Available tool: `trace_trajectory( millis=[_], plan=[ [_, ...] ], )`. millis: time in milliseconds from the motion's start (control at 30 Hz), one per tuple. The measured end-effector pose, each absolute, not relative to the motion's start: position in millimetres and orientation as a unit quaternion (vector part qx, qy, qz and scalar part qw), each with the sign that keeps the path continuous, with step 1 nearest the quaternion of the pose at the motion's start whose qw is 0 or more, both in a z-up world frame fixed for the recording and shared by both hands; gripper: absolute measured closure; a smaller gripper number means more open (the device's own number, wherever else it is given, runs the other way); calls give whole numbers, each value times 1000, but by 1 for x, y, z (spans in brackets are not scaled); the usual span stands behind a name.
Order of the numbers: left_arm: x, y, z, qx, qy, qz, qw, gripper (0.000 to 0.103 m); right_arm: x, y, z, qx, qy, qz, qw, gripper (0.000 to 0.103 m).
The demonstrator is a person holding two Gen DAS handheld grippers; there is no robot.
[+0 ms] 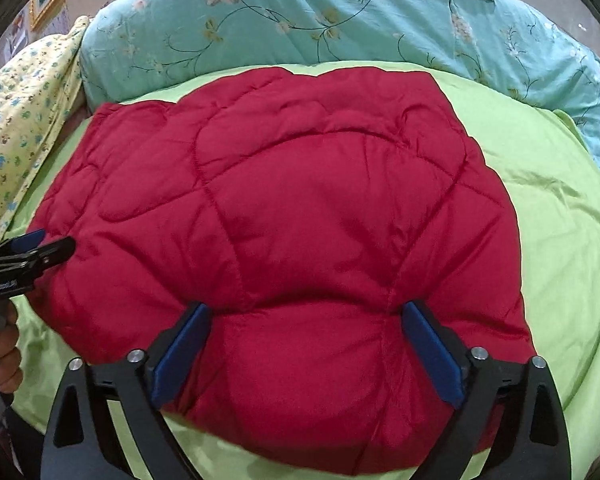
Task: Fold large clothes
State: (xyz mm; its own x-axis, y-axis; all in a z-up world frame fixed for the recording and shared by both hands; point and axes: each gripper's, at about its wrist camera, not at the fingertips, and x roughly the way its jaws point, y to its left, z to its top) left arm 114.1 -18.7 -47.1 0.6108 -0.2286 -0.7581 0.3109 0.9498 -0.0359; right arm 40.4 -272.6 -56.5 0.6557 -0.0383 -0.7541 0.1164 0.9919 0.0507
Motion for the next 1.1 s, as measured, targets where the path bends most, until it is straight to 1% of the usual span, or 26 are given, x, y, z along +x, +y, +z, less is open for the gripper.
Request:
trace_trajectory(
  millis=[200, 633, 1100],
  plan=[
    [108, -19, -46, 49, 413, -138, 899, 0, 36, -271, -58, 44, 401, -47, 914, 2],
    [66, -14, -32, 65, 408, -113, 903, 0, 26, -271, -56, 42, 386, -48, 920, 2],
    [49, -14, -32, 81, 405, -102, 905, 0, -10, -260, -36, 40, 337, -68, 938, 3]
  ],
)
